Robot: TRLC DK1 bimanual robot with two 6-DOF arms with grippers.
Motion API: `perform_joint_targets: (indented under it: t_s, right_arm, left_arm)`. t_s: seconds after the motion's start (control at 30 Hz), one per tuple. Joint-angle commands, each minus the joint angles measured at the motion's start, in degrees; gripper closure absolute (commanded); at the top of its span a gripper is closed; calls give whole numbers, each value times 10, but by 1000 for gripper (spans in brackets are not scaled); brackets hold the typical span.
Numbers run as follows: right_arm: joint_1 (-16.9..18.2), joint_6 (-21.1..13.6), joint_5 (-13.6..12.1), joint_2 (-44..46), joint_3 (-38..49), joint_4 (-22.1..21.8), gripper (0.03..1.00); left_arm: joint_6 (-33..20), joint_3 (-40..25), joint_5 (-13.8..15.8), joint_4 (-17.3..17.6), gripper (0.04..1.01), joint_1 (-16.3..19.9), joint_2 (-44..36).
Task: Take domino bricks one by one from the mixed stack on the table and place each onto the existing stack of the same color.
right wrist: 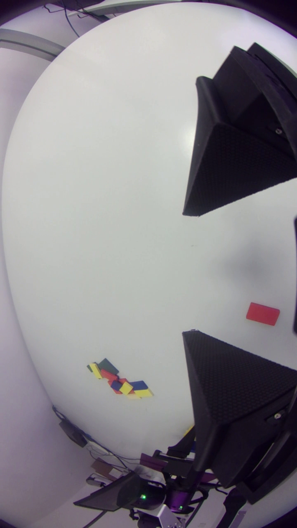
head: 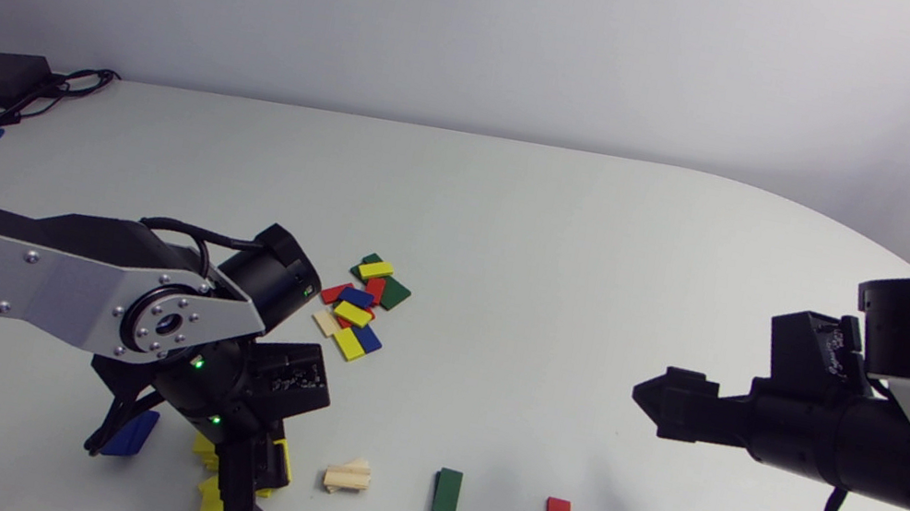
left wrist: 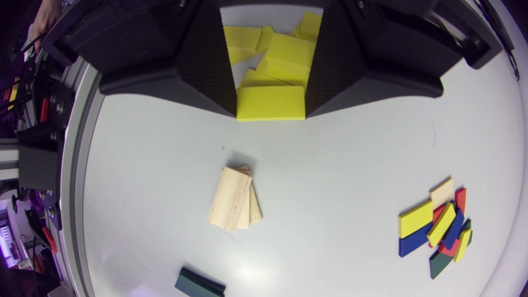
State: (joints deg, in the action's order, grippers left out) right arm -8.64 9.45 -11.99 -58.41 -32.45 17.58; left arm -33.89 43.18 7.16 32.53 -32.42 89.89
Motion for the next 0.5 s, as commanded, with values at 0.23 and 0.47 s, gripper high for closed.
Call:
perform_joint_targets:
  t_s: [0.23, 0.47]
  right_arm:
    - [-3, 7, 3, -6, 19, -5, 62]
    - [-3, 7, 4, -15, 16, -9, 62]
  left_arm:
    - [-104, -1, -3, 21, 707, 1, -10]
    - [-167, -11, -12, 39, 708, 0, -37]
